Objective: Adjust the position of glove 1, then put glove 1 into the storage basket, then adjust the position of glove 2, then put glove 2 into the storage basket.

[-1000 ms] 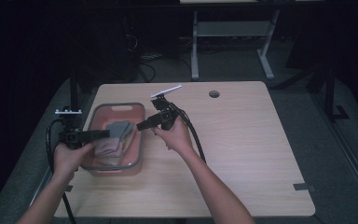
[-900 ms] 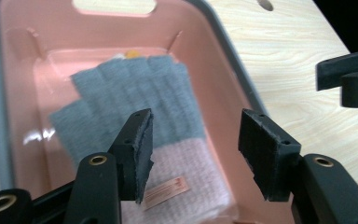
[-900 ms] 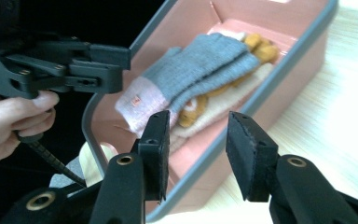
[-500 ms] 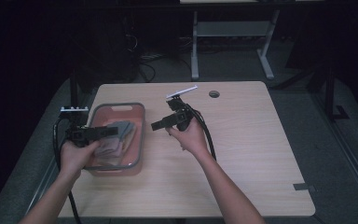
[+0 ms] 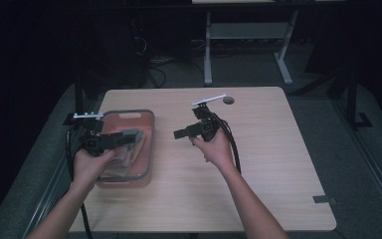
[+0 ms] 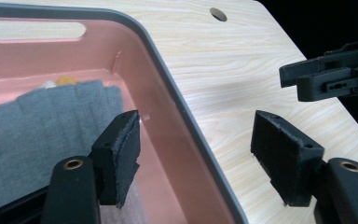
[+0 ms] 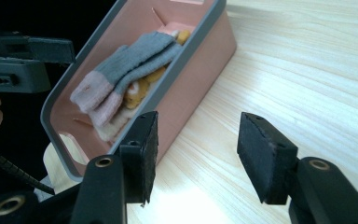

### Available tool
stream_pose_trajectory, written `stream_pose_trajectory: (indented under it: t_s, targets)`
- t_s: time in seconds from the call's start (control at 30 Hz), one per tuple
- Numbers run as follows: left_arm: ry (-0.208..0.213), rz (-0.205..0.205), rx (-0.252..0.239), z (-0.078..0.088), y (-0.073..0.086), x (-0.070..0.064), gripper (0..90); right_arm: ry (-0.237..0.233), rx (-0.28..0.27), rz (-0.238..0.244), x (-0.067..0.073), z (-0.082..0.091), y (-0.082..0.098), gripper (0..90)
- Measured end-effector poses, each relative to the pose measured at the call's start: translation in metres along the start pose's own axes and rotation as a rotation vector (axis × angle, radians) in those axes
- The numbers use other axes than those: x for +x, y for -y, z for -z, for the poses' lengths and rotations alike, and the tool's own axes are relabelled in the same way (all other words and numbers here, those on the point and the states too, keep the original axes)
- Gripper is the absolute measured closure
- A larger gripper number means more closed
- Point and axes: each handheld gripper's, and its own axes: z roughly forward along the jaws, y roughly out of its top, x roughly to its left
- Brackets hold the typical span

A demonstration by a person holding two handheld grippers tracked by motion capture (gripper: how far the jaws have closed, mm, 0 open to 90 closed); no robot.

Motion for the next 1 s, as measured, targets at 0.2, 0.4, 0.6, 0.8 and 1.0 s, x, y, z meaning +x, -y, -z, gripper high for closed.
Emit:
stream_pose_trajectory:
  t_s: [0.2, 0.4, 0.6, 0.8, 1.0]
  targets:
    - [0.008, -0.011, 0.005, -0.006, -0.004, -0.006, 29.3, 0.017, 0.009, -0.003, -0.006, 0.007, 0.004, 45.9]
    - [0.025, -0.033, 0.01, -0.011, -0.006, -0.018, 28.4, 0.033, 0.006, -0.021, -0.016, 0.016, 0.009, 45.6]
    - [0.046, -0.051, 0.01, -0.013, -0.007, -0.028, 28.1, 0.048, 0.007, -0.026, -0.021, 0.023, 0.016, 45.1]
    - [0.054, -0.063, 0.017, -0.018, -0.008, -0.033, 27.9, 0.058, 0.003, -0.042, -0.028, 0.029, 0.02, 44.9]
    - [0.062, -0.064, 0.016, -0.02, -0.008, -0.035, 27.9, 0.063, 0.009, -0.058, -0.034, 0.031, 0.024, 44.1]
